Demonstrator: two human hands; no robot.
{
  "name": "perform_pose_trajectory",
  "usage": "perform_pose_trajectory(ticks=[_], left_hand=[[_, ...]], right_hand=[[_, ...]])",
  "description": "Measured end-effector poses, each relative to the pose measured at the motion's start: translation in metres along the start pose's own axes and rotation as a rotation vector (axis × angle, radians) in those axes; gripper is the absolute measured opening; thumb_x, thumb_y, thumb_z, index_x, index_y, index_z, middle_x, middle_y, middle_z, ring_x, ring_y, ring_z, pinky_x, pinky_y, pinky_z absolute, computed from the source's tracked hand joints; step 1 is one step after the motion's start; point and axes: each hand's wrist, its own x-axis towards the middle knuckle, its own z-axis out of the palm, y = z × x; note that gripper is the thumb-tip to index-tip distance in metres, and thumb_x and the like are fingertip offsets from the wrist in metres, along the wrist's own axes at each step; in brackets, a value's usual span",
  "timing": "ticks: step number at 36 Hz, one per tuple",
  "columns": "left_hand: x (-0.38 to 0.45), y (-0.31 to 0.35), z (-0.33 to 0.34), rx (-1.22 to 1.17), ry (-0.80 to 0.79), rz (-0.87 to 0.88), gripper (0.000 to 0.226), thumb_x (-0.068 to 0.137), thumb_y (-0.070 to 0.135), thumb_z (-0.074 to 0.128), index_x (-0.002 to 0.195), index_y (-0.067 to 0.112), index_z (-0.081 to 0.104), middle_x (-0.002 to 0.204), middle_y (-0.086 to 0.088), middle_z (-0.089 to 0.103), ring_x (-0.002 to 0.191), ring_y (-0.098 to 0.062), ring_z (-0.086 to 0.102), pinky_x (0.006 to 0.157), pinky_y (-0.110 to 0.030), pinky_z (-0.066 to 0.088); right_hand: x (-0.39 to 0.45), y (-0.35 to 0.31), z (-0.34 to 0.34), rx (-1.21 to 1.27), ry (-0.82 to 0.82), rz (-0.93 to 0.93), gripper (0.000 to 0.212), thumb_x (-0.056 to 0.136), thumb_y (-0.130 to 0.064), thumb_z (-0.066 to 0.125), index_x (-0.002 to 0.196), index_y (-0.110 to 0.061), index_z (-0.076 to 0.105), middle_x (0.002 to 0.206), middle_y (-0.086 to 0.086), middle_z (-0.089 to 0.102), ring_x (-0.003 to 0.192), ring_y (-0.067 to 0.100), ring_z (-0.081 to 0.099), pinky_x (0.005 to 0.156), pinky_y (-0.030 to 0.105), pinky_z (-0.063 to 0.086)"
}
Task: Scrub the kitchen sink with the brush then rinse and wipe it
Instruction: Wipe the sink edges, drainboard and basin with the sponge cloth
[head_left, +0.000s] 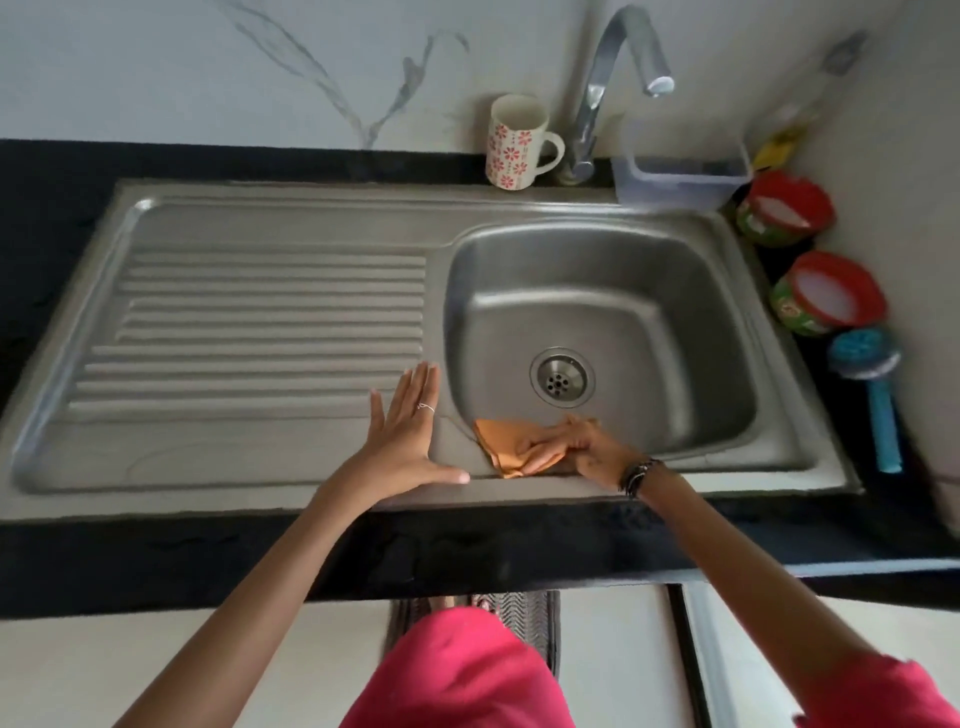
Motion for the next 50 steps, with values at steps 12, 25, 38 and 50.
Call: perform_pose_trajectory(ticks=[12,25,38,50], left_hand=[[0.054,-0.010,-0.024,0.049,-0.063,0.037,0.117,0.079,0.054,0.063,0.142,0.016,-0.027,0.150,0.000,-0.033,0.134,-0.013,-0.034,0.108,-0.044,-0.022],[0.084,-0.033,-0.031,0.103,0.068,0.110,0.093,0.088,0.046,0.053,0.147,0.011,-0.010,0.156,-0.008,-0.014,0.143,-0.020,-0.017,0.112,-0.044,-0.014],[0.120,-0.038,-0.036,0.008,0.230,0.198,0.067,0.093,0.025,0.053,0.147,0.012,0.016,0.155,-0.005,0.017,0.143,-0.016,0.006,0.113,-0.035,-0.005],[0.171,-0.037,-0.065,0.036,0.248,0.190,0.051,0.093,0.024,0.041,0.140,0.006,0.038,0.147,-0.014,0.035,0.140,-0.030,0.024,0.114,-0.043,0.006]], right_hand=[[-0.017,0.028,-0.037,0.130,-0.033,0.179,0.055,0.075,0.015,0.040,0.077,-0.026,0.076,0.107,-0.014,0.066,0.095,-0.010,0.058,0.095,0.006,0.032],[0.001,0.016,-0.037,0.054,-0.162,0.304,0.046,0.085,0.012,0.040,0.104,-0.015,0.072,0.106,-0.020,0.051,0.100,0.000,0.047,0.086,0.001,0.033],[0.068,-0.015,0.009,0.373,-0.053,0.193,0.031,0.091,-0.002,0.049,0.107,-0.018,0.071,0.103,-0.005,0.067,0.086,-0.005,0.056,0.088,0.011,0.038],[0.145,-0.031,0.022,0.832,0.571,0.243,0.047,0.079,0.016,0.042,0.083,-0.016,0.077,0.099,-0.001,0.069,0.090,0.001,0.063,0.090,0.018,0.045]])
